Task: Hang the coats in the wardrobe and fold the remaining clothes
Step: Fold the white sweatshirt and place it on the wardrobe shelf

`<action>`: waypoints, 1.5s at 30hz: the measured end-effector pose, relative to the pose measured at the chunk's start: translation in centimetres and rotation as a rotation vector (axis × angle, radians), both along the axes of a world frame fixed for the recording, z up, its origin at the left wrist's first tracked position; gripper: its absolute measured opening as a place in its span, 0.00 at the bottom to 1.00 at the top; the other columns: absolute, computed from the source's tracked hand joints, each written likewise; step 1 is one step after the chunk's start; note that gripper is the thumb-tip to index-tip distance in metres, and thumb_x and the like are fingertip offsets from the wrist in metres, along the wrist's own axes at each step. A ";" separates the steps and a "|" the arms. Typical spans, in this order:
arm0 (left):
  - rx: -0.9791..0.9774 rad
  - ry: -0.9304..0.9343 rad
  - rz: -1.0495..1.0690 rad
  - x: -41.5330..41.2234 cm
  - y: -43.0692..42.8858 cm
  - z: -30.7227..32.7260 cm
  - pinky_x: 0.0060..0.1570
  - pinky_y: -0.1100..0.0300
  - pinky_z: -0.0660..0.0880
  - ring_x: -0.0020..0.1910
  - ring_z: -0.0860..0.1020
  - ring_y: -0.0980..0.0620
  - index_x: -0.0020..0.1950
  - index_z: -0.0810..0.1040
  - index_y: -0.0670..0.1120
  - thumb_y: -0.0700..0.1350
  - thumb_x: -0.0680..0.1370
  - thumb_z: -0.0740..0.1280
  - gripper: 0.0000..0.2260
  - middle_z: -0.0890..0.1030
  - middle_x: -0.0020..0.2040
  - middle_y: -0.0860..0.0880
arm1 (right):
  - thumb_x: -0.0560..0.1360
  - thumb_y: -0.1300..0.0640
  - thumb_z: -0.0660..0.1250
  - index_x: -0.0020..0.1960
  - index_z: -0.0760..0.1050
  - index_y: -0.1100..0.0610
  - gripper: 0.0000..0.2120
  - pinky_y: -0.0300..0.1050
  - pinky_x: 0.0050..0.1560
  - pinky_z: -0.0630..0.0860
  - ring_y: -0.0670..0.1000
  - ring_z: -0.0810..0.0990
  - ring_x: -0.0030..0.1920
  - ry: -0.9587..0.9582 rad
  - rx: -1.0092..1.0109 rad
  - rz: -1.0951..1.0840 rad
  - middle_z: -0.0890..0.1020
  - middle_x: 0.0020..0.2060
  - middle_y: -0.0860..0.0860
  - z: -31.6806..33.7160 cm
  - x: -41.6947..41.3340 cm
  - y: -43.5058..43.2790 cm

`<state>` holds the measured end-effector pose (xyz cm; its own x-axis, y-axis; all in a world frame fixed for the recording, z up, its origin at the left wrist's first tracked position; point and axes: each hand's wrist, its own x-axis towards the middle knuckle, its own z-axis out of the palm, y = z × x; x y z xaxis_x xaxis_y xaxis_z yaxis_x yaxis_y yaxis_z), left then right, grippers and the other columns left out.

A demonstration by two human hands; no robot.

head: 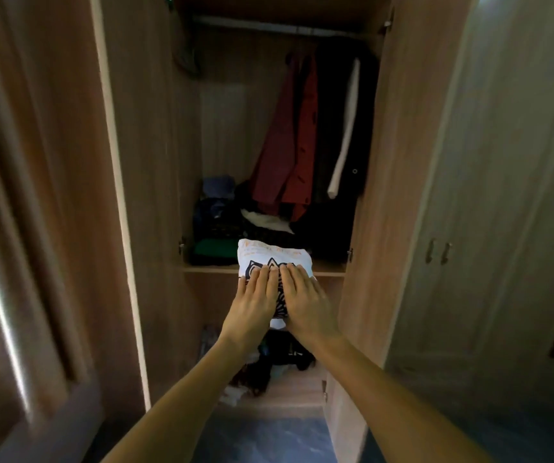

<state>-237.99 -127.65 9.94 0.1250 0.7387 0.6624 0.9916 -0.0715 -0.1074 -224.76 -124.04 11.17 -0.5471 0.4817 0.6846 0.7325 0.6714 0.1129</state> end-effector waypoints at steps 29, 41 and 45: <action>-0.122 -0.081 0.294 -17.2 35.7 -4.0 0.53 0.45 0.78 0.61 0.77 0.41 0.67 0.66 0.40 0.48 0.58 0.81 0.43 0.77 0.62 0.41 | 0.57 0.56 0.81 0.63 0.74 0.62 0.36 0.46 0.52 0.79 0.54 0.80 0.58 0.031 -0.079 0.344 0.80 0.58 0.56 -4.4 -19.5 40.1; -0.065 -0.136 0.247 -29.8 48.1 -6.2 0.53 0.44 0.77 0.57 0.78 0.39 0.65 0.73 0.35 0.40 0.62 0.78 0.33 0.79 0.59 0.38 | 0.58 0.64 0.78 0.62 0.74 0.65 0.33 0.48 0.50 0.80 0.57 0.82 0.51 0.040 -0.068 0.378 0.81 0.53 0.59 -5.4 -31.6 51.6; -0.041 -0.114 0.263 -32.8 52.1 -6.5 0.50 0.43 0.78 0.55 0.79 0.38 0.63 0.74 0.35 0.40 0.70 0.68 0.22 0.79 0.58 0.36 | 0.56 0.62 0.81 0.63 0.72 0.66 0.38 0.50 0.54 0.78 0.57 0.81 0.55 -0.011 -0.062 0.395 0.80 0.55 0.60 -5.4 -34.2 55.2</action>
<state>-270.78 -75.58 3.41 -0.1481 0.7620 0.6304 0.9822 0.1877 0.0038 -258.91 -68.87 5.73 -0.7057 0.2730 0.6538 0.4157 0.9068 0.0700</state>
